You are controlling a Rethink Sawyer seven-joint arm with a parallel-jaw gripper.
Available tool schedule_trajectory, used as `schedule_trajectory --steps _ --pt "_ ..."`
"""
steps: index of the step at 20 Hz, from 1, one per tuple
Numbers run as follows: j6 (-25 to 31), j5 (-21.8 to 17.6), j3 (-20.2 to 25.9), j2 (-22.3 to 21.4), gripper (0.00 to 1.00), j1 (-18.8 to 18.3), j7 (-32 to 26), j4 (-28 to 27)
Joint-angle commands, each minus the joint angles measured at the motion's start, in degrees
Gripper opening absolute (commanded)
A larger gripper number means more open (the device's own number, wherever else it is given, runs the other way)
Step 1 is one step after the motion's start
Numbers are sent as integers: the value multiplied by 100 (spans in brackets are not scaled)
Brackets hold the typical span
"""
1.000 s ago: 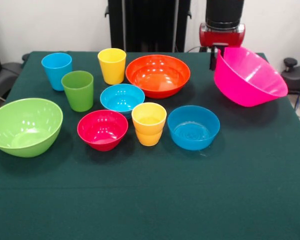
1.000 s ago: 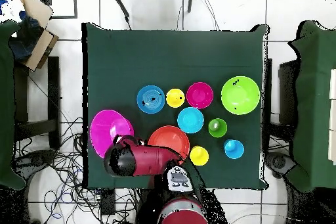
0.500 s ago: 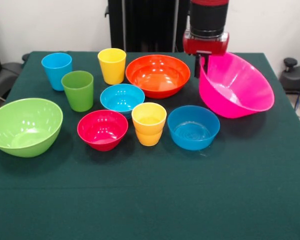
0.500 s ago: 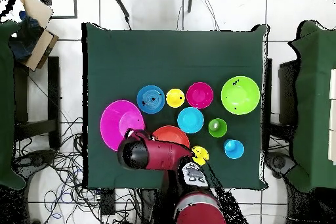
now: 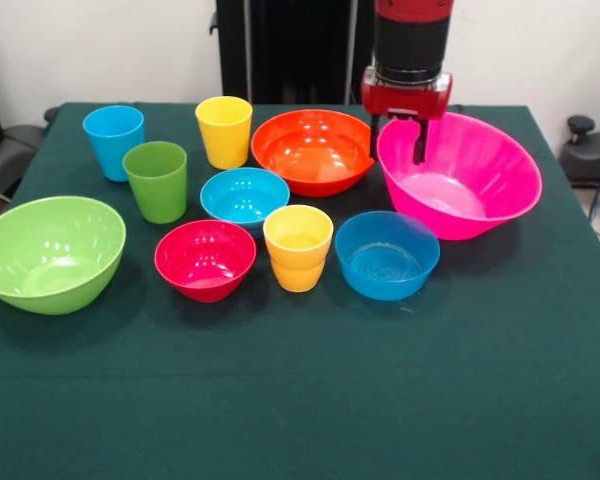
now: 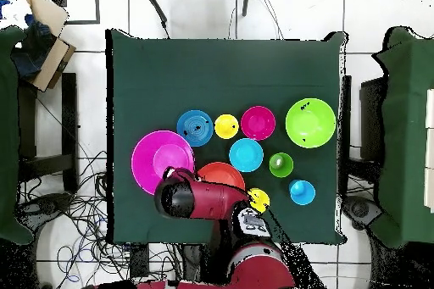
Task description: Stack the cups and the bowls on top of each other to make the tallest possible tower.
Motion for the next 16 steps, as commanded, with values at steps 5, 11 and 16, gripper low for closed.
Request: schedule_trajectory --steps 5,11,16 --pt "449 438 754 -146 100 -229 1071 102" --pt "1116 622 129 -759 100 275 1063 66" --pt "1117 645 -23 -878 100 397 983 5"
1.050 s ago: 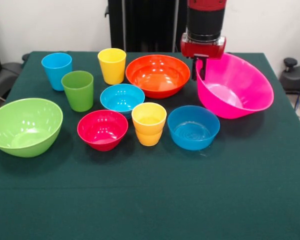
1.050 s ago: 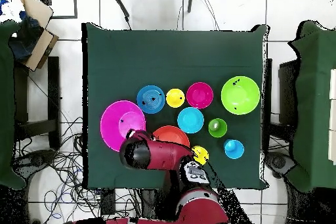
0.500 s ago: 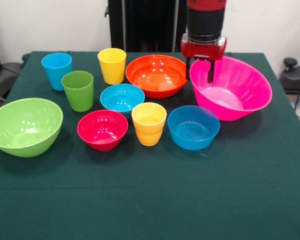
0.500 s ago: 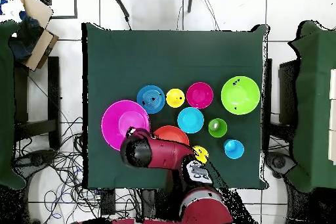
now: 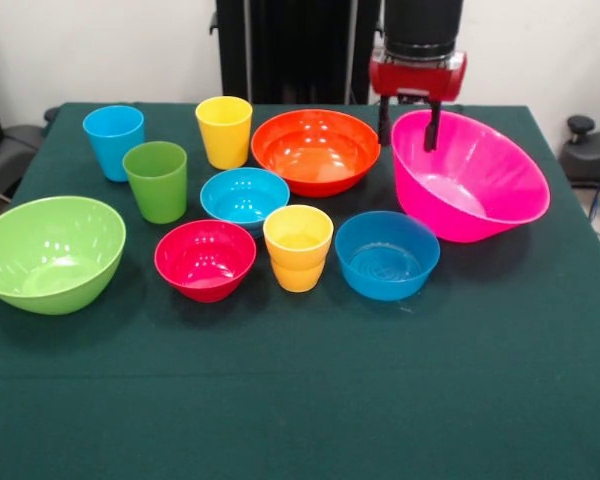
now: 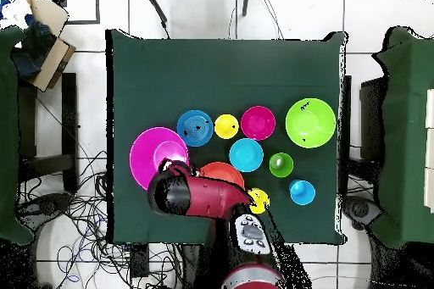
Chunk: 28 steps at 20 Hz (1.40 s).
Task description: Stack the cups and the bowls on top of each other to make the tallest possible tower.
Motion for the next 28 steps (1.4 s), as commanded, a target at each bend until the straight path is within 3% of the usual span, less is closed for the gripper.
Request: schedule_trajectory --steps 1,5,10,15,28 --pt "731 271 77 -264 100 197 945 -1" --pt "614 168 124 -179 100 90 830 9" --pt "393 -23 -127 31 100 78 657 -277" --pt "-181 -279 205 581 100 -360 439 -368" --pt "270 -286 127 447 100 -343 206 -973"
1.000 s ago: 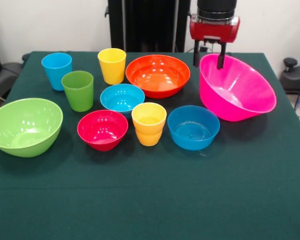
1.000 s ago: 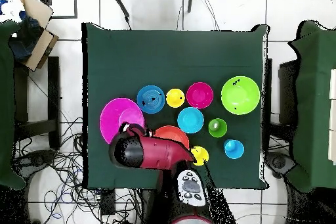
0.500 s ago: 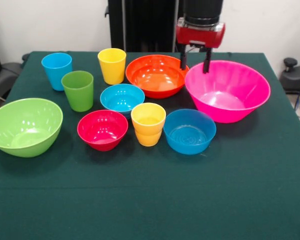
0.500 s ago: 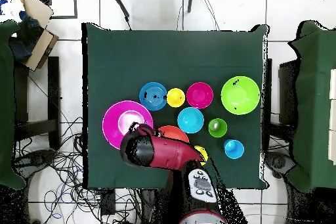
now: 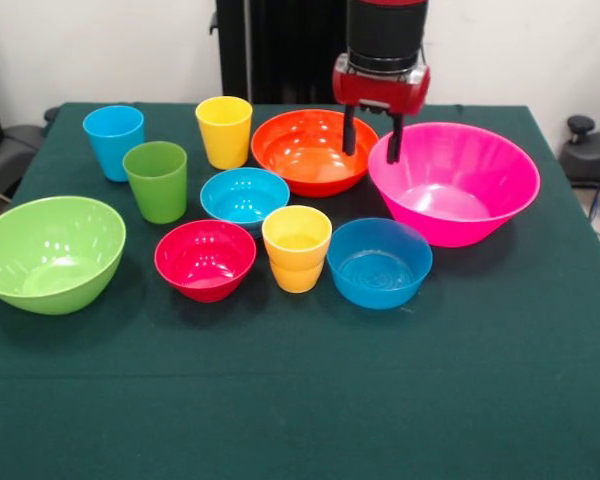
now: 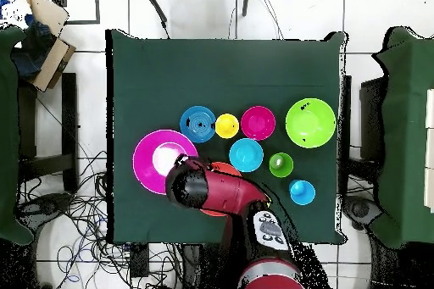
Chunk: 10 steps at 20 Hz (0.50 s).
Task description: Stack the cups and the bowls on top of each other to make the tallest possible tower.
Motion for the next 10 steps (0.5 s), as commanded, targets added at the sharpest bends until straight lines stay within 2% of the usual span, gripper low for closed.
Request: schedule_trajectory --steps 1,5,10 --pt "238 -271 337 172 100 -80 188 -707" --pt "765 -216 277 -14 100 -41 119 -848" --pt "1498 -366 383 60 100 -372 -326 -1152"
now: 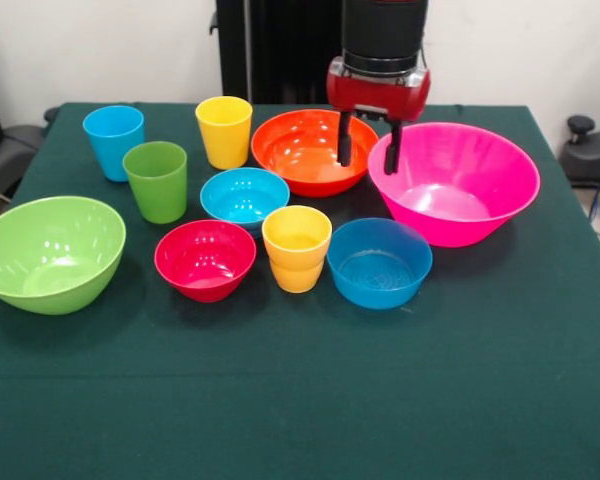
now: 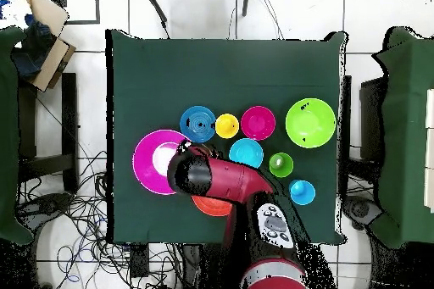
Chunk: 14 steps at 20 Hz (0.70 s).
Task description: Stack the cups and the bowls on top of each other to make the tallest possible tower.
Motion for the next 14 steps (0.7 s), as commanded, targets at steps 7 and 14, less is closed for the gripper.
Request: schedule_trajectory --steps 7,14 --pt "2061 -702 648 -422 100 -914 -845 -616" --pt "1807 -1024 833 -66 100 -908 -570 -818"
